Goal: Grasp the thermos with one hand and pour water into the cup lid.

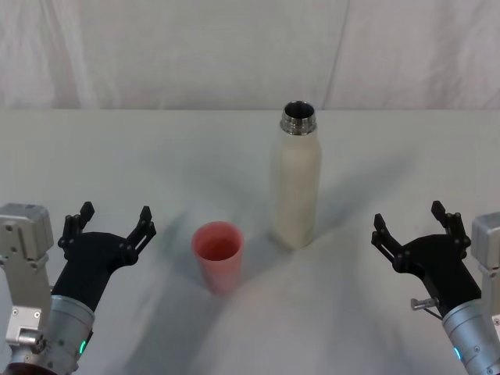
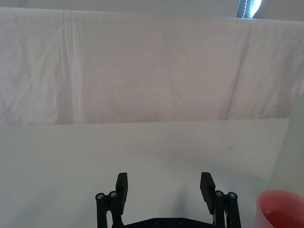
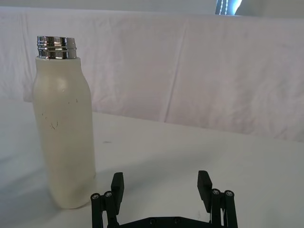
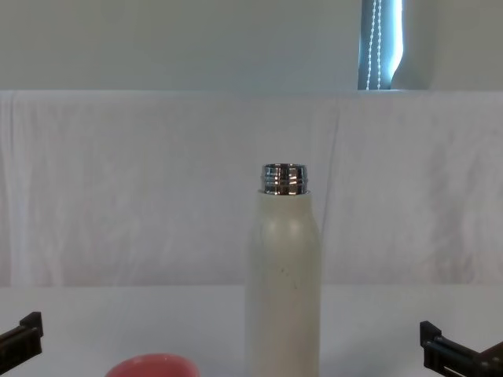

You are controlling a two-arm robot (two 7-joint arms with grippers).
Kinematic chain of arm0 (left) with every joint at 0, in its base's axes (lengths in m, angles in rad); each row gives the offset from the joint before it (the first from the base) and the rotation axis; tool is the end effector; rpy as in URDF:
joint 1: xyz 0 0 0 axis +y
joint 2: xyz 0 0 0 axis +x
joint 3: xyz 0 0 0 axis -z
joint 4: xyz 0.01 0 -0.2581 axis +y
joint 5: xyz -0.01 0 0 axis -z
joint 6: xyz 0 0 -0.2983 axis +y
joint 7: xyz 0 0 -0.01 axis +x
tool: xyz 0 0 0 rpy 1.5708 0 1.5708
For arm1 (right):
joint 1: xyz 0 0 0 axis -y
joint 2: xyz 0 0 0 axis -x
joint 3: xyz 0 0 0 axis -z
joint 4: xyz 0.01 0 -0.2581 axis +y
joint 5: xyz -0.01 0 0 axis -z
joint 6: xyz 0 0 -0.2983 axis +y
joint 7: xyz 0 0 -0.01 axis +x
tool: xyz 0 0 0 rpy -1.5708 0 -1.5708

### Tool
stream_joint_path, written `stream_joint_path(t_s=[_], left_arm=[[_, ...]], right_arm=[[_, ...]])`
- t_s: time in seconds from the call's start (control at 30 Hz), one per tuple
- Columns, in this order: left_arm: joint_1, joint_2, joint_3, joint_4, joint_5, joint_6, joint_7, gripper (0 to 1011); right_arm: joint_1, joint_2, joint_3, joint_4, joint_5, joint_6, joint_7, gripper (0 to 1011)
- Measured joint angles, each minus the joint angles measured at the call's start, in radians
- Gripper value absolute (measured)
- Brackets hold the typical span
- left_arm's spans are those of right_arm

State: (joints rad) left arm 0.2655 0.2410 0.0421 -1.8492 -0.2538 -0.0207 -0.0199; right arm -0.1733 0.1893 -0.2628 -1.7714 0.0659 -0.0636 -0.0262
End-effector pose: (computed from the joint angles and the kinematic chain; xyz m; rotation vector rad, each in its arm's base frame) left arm 0.2506 0.0310 -0.2553 -0.0379 0.0141 1.4460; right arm 0.2611 0.0413 -0.2665 -0.0032 -0.0887 -1.3017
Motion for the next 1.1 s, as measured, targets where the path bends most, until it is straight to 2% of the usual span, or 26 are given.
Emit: stream_joint_path(t_s=[1.1], left_arm=[[0.000,0.000,0.000,0.000,0.000,0.000,0.000,1001]], right_arm=[[0.000,0.000,0.000,0.000,0.000,0.000,0.000,1002]])
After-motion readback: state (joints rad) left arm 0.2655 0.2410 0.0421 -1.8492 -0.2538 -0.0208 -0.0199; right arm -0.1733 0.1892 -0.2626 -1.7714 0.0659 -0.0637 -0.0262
